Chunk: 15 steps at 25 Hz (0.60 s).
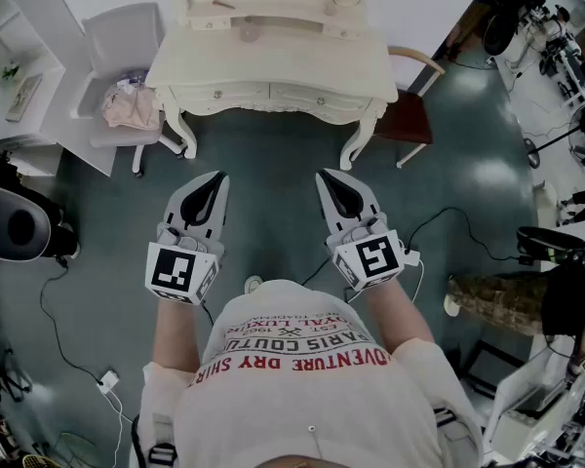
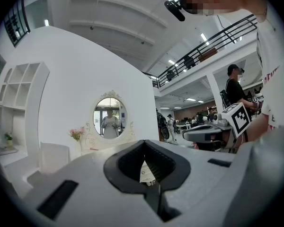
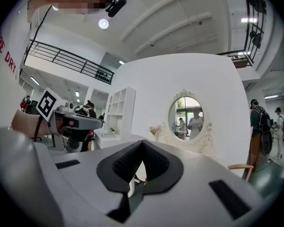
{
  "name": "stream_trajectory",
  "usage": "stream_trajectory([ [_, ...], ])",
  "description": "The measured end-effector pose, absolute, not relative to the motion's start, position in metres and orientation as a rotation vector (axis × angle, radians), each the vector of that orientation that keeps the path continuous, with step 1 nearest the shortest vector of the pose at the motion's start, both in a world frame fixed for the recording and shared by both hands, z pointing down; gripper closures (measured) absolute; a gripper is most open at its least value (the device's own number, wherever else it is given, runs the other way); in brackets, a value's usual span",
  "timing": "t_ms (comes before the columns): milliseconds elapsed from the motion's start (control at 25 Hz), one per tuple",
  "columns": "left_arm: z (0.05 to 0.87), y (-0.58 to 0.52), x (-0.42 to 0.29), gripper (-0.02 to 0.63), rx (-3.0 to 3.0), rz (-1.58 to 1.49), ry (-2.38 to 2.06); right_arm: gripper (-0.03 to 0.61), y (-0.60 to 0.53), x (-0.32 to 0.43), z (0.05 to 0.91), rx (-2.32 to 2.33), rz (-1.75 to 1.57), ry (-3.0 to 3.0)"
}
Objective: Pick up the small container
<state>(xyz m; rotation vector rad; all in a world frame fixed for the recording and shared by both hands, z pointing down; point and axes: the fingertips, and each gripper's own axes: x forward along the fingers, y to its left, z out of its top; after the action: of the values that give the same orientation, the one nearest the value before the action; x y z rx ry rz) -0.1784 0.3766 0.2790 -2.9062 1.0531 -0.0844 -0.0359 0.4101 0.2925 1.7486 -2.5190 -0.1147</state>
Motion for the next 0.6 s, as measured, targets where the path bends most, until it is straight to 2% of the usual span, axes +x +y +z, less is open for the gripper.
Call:
stream_trajectory([
  [600,0.29,0.345,-0.196,0.606,-2.94,-0.084,0.981,0.58,0.377,-0.06,0.312,1.812,-0.041,-2.499],
])
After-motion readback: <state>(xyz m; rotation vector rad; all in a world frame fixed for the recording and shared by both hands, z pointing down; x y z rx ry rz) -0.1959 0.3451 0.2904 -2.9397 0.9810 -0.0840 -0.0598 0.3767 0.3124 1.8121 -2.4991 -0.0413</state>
